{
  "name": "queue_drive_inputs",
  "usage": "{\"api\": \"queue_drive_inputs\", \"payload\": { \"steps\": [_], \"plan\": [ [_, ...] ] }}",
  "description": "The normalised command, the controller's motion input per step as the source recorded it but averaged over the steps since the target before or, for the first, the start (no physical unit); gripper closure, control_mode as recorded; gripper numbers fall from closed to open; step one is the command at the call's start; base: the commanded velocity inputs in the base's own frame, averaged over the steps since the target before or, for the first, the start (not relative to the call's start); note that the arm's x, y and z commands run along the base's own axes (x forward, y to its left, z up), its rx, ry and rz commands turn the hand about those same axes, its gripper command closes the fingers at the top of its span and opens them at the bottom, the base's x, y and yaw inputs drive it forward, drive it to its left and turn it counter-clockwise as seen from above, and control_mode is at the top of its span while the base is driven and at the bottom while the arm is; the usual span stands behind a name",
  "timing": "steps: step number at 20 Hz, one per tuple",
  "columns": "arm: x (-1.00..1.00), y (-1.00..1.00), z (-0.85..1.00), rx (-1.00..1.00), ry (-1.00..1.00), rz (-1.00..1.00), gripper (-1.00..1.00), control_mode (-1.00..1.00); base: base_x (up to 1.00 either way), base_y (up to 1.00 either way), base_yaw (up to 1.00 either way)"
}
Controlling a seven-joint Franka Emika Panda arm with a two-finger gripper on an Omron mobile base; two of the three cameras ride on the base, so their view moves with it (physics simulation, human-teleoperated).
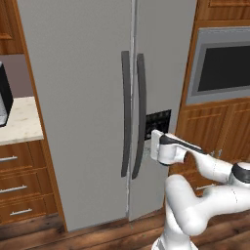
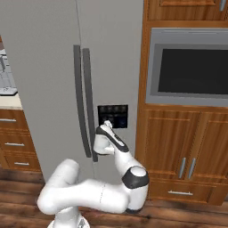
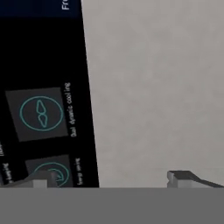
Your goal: The ice cube tray has been filled with water. Take the tray and place it in the freezer to make ice. Close the freezer door after placing the tray.
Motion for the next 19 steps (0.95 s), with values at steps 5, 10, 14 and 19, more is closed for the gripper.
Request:
{"api": "queue_drive_inputs", "payload": {
  "steps": [5,10,14,19],
  "plan": [
    [0.98,-0.17,0.38,0.05,0.4,-0.06,-1.0,-1.0,0.0,0.0,0.0],
    [0.99,-0.04,0.1,0.02,0.32,-0.08,-1.0,-1.0,0.0,0.0,0.0],
    [0.67,-0.01,0.0,0.0,0.26,-0.12,-1.0,-1.0,0.0,0.0,0.0],
    [0.37,-0.09,0.0,0.0,0.23,-0.11,-1.0,-1.0,0.0,0.0,0.0]
  ]
}}
